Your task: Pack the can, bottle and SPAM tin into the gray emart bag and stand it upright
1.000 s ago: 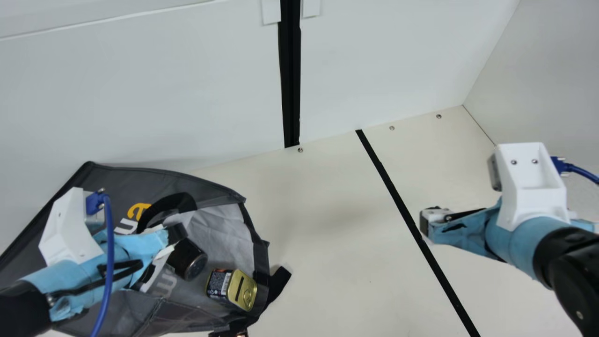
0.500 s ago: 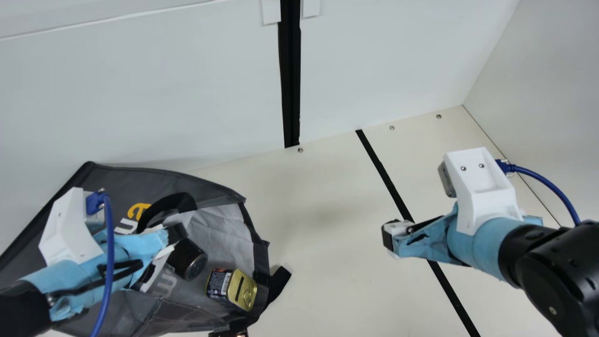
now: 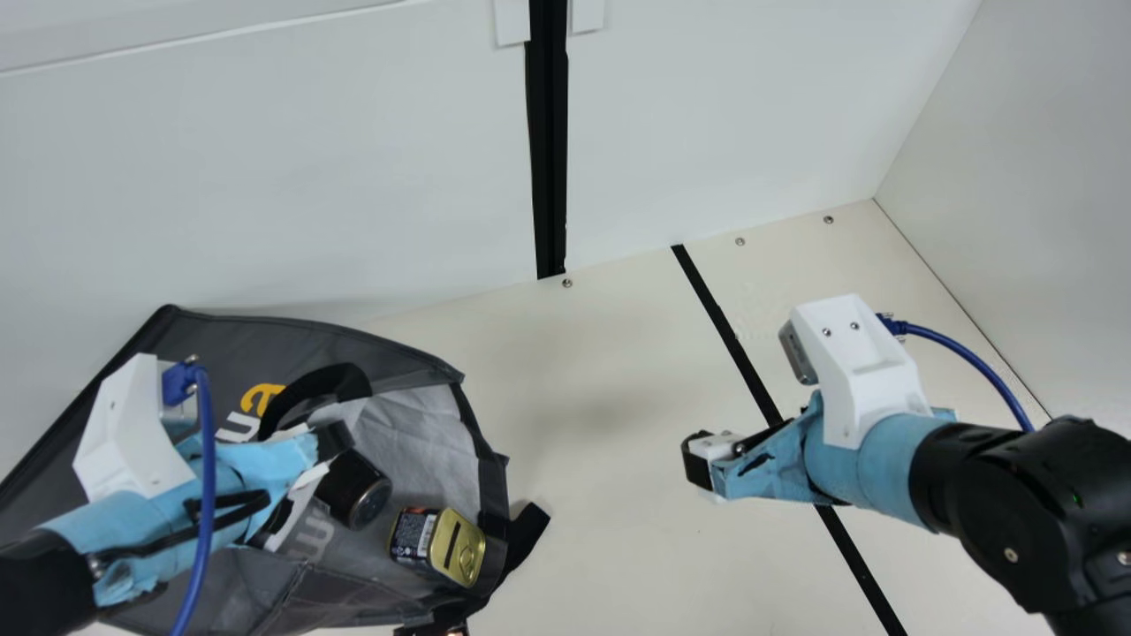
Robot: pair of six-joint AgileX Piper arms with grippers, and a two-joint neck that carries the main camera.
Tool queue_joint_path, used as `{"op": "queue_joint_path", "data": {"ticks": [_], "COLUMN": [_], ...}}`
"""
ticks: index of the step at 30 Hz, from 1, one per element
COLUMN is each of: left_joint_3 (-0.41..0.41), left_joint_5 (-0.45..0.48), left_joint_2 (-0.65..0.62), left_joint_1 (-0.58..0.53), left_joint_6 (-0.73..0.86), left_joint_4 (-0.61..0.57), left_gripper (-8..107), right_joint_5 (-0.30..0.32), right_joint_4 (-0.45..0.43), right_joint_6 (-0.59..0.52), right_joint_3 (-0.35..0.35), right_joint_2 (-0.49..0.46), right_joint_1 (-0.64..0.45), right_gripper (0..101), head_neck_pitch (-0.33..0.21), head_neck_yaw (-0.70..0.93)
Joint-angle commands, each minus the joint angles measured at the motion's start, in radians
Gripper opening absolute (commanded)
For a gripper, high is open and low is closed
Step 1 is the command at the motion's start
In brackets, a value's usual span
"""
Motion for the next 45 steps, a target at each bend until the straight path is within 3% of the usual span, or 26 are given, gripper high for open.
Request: {"op": "queue_joint_path", "data": {"ticks": [1,12,21,45], "left_joint_3": [0.000,0.000,0.000,0.000], "left_joint_5": [0.000,0.000,0.000,0.000], "left_joint_2": [0.000,0.000,0.000,0.000], "left_joint_1": [0.000,0.000,0.000,0.000], "left_joint_6": [0.000,0.000,0.000,0.000], "left_joint_4": [0.000,0.000,0.000,0.000], "left_gripper": [-8,-8,-8,-8], "right_joint_5": [-0.026,-0.142,-0.200,-0.234], "right_joint_4": [0.055,0.263,0.445,0.843], "right_joint_6": [-0.060,-0.282,-0.473,-0.876], "right_joint_3": [0.019,0.118,0.168,0.246], "right_joint_2": [0.004,0.050,0.111,0.307], "right_joint_1": [-0.015,-0.084,-0.110,-0.108], "right_gripper": [95,95,95,95], "head_neck_pitch": [-0.023,-0.023,-0.023,-0.023], "head_neck_yaw": [-0.002,-0.002,-0.002,-0.002]}}
